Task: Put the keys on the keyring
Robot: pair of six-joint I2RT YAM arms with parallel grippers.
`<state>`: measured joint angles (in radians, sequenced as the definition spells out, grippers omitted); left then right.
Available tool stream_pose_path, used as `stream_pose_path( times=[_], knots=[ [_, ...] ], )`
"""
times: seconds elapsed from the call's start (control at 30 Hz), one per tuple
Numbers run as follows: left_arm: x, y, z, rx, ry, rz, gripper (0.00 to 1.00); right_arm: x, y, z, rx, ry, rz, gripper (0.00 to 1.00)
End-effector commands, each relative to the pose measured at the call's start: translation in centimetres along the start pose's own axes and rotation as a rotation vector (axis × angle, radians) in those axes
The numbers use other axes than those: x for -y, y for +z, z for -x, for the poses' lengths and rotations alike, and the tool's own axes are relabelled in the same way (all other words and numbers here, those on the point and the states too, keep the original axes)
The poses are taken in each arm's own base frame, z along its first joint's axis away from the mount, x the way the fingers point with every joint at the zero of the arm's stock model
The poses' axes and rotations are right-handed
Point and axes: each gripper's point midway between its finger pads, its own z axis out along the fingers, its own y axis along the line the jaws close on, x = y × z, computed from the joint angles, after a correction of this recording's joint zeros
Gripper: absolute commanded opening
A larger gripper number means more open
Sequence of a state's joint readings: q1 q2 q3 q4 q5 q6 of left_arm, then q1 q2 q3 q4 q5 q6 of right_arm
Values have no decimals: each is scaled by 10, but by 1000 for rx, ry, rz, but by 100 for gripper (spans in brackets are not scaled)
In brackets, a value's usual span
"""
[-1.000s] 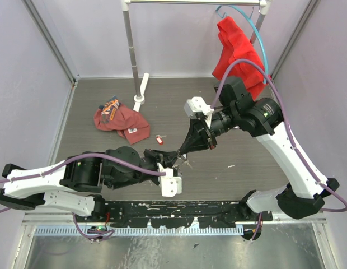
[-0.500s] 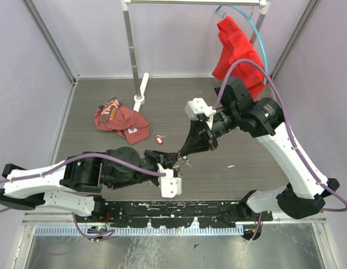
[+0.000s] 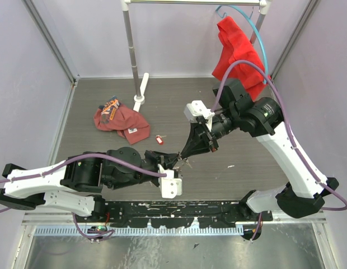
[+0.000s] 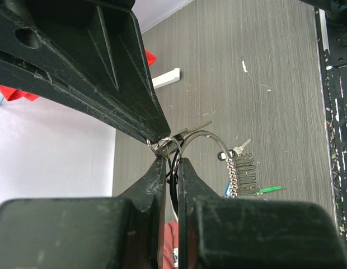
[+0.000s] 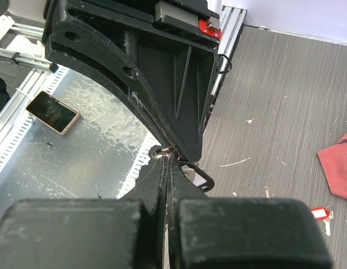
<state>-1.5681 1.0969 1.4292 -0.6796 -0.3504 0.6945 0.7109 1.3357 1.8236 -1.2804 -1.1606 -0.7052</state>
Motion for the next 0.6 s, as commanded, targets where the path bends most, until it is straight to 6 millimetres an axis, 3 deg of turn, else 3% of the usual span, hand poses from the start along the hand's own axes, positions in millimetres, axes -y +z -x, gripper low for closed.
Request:
stream_pose_path(
  times=[0.0,0.23,0.3,0.33,0.47,0.57],
  knots=[
    [-23,-10,10,22,-26,76,0,-18,-5,14,21,-26,6,1],
    [-23,-11,6,9,-25,82,0,-17,-11,18,18,-25,-70,1],
    [-22,-10,3,-2,-24,86,0,-3,-17,17,8,-4,-191,1],
    [-23,-10,2,-6,-24,91,0,13,-22,19,14,3,-298,1],
    [-22,-9,-11,-59,-22,117,0,72,-54,-19,-11,238,-757,1],
    [-19,-5,-26,-119,-13,140,0,97,-61,-76,-52,484,-951,1]
  ],
)
